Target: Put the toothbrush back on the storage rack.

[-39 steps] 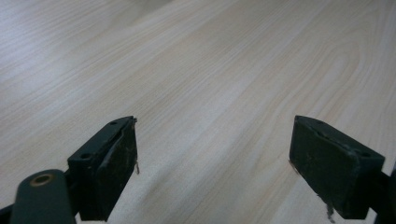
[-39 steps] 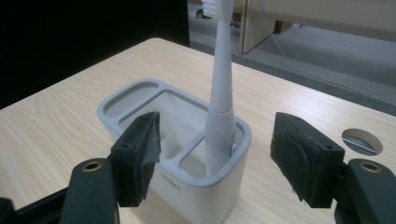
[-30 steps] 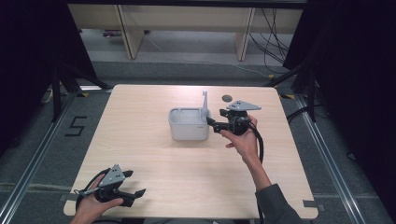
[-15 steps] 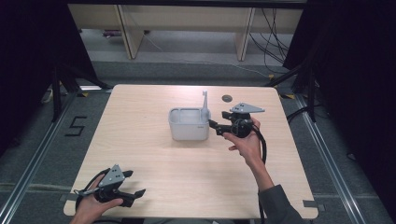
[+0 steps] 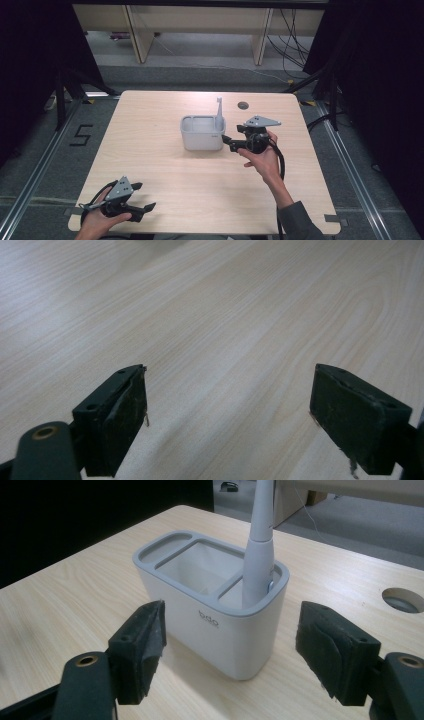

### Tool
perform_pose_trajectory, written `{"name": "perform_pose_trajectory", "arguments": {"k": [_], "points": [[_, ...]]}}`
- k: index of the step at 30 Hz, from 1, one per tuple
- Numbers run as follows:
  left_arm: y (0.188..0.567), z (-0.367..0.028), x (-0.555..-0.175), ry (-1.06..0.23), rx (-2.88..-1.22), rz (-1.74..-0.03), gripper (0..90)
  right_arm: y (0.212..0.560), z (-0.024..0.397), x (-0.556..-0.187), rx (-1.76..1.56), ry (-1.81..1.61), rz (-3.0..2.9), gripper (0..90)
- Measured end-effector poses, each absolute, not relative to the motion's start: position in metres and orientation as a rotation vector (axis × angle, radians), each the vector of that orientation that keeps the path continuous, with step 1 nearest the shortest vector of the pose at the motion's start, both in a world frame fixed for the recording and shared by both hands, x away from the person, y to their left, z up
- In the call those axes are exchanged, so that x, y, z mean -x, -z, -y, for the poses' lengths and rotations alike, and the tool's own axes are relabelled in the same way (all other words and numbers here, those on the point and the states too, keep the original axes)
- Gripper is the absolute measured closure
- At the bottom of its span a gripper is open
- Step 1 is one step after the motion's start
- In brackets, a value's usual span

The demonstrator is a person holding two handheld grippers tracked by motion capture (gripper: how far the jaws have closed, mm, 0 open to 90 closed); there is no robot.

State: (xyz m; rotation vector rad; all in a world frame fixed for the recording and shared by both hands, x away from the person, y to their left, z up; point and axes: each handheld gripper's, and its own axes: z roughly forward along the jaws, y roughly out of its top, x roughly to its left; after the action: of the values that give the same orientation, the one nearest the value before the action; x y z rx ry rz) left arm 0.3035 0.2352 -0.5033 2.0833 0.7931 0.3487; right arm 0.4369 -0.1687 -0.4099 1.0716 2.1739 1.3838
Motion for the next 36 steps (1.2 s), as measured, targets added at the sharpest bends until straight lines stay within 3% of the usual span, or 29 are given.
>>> {"name": "perform_pose_trajectory", "arguments": {"k": [36], "points": [[0.504,-0.234,-0.303,-0.352,-2.071,-0.793,15.0,0.428,0.161,-0.409,-1.002,-1.383,-2.237,22.4]]}}
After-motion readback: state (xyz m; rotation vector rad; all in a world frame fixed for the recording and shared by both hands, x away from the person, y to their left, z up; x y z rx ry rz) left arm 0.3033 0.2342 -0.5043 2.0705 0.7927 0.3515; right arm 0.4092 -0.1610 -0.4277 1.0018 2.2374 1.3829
